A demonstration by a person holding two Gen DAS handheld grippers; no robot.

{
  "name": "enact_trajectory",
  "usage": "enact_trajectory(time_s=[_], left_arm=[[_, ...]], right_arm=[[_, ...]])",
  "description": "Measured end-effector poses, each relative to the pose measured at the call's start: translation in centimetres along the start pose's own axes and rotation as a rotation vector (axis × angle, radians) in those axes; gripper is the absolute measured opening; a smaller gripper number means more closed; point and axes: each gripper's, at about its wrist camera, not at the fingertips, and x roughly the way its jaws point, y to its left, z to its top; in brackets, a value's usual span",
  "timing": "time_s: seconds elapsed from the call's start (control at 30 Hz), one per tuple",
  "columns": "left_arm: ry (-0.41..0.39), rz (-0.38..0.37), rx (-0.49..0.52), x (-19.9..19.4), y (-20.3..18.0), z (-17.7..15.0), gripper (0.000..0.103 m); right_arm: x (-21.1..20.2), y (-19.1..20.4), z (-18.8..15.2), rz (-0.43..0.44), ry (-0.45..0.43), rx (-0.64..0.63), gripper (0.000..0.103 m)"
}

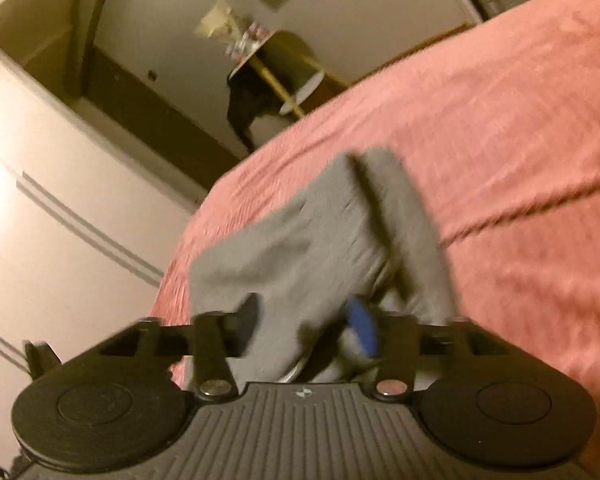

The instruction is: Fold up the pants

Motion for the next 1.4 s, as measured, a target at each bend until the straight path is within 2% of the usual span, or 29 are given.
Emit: enact_trajectory(time_s=[0.07,0.13,0.27,0.3,0.4,0.43,0.5,0.57,0.6,0.63,0.77,0.87,0.9,0.97,1.0,1.03,1.07,1.1,1.27,1.4], left_arm=[[0.028,-0.011,-0.003,1.6,0.2,0.3,0.098],[0.062,-0.049,-0.008,3.0,0.4,0.6,0.098],[0.133,-0.134,0.019,5.5,0.7,1.1,0.098],[0.137,-0.141,0.034,5.9,0.8,1.3,0.098],[0.13,-0.187,0.05,6.4,0.9,1.8,0.098],[0.133,-0.204,0.04,6.7,0.9,2.0,0.097],[0.128,-0.213,0.038,7.4,0.7,2.3,0.094],[0.115,-0.232,0.045,7.8,0.6,2.4,0.091],[0.109,-0.244,0.048,7.9,0.6,2.5,0.084],[0.103,-0.254,0.049,8.0,0.7,2.6,0.081],[0.08,-0.308,0.015,7.8,1.6,2.5,0.059],[0.08,-0.302,-0.001,7.7,1.5,2.5,0.058],[0.085,-0.288,-0.009,7.9,1.4,2.7,0.062],[0.094,-0.258,-0.03,8.2,1.1,2.9,0.065],[0.09,-0.247,-0.03,8.1,0.8,3.0,0.062],[0.084,-0.241,-0.027,8.0,0.6,3.2,0.058],[0.073,-0.24,-0.025,7.6,0.5,3.3,0.047],[0.057,-0.247,-0.03,7.1,0.6,3.4,0.041],[-0.019,-0.317,-0.106,4.6,1.3,5.2,0.022],[-0.093,-0.328,-0.091,2.7,0.4,7.8,0.021]], right_arm=[[0.5,-1.0,1.4,-0.022,0.015,-0.011,0.076],[1.9,-2.3,2.7,-0.007,0.046,-0.011,0.086],[6.0,-4.5,4.3,0.025,0.156,0.011,0.09],[6.9,-5.0,4.2,0.012,0.172,0.022,0.09],[9.0,-6.0,4.7,0.107,0.221,0.091,0.095],[9.7,-6.0,4.6,0.113,0.239,0.097,0.097],[10.8,-5.1,4.6,0.12,0.26,0.051,0.097],[11.3,-4.5,4.5,0.112,0.27,0.018,0.09],[11.8,-4.1,4.5,0.092,0.266,-0.006,0.073],[11.6,-4.0,4.3,0.089,0.26,-0.019,0.069],[11.4,-3.3,3.2,0.07,0.214,-0.047,0.068],[11.8,-2.6,2.7,0.048,0.22,-0.024,0.08],[12.0,-2.1,2.7,0.035,0.223,-0.034,0.082],[11.9,-2.0,3.1,-0.011,0.216,-0.044,0.077],[10.9,-1.6,2.8,-0.034,0.207,-0.055,0.069],[10.2,-1.3,2.6,-0.044,0.199,-0.069,0.065],[9.7,-0.7,2.5,-0.049,0.194,-0.082,0.063],[9.4,-0.1,2.5,-0.052,0.188,-0.093,0.061],[7.2,2.9,3.8,0.024,0.137,-0.105,0.056],[6.6,4.4,5.5,0.032,0.086,-0.111,0.056]])
